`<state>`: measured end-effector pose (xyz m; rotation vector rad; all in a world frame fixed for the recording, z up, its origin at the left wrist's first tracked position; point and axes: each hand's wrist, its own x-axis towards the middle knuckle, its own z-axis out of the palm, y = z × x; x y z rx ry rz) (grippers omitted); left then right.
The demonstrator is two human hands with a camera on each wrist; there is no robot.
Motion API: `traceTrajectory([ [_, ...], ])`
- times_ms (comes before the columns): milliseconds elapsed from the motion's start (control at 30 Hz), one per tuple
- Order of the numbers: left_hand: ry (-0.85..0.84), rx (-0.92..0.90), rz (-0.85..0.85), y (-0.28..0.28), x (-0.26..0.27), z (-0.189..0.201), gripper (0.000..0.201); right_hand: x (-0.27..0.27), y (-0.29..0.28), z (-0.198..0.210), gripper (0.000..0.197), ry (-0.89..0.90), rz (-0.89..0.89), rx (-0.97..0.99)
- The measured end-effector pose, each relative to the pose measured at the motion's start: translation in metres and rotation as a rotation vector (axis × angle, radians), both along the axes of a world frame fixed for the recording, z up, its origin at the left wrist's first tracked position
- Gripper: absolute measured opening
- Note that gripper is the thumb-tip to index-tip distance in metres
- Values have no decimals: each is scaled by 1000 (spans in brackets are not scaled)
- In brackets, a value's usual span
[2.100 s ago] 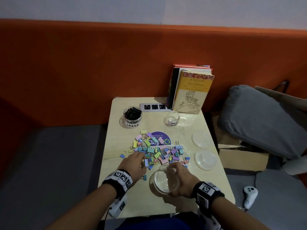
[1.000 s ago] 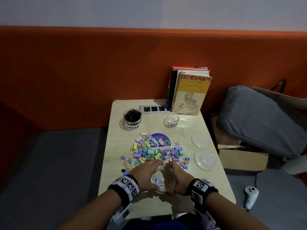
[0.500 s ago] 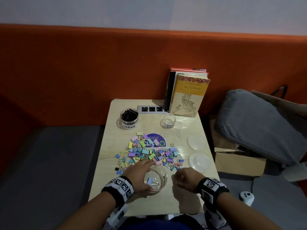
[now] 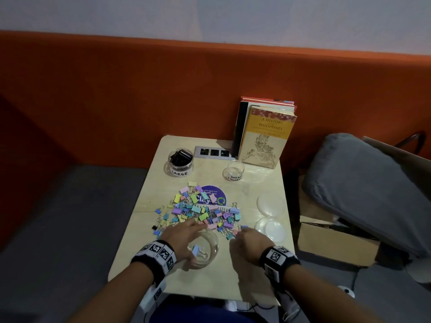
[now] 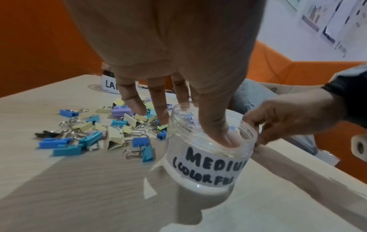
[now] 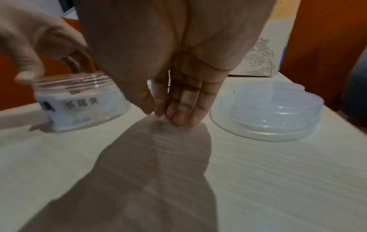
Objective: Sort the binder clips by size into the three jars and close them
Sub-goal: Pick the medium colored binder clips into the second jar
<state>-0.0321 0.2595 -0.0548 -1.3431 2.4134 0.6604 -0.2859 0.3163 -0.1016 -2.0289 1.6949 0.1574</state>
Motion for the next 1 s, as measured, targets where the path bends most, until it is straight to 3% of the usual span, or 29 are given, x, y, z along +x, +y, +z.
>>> traceTrajectory([
  [133, -69, 2, 0, 2, -6, 6, 99, 4, -23, -5, 28, -102, -35, -151],
  [300, -100, 12, 3, 1, -8, 10, 101, 10, -34, -9, 36, -67, 38, -58],
  [633, -68, 9, 54, 10, -7, 6, 97, 15, -30, 0, 26, 53, 42, -52],
  [1000, -40, -4, 55, 10, -7, 7, 99, 12, -22, 2, 29, -30, 91, -67],
])
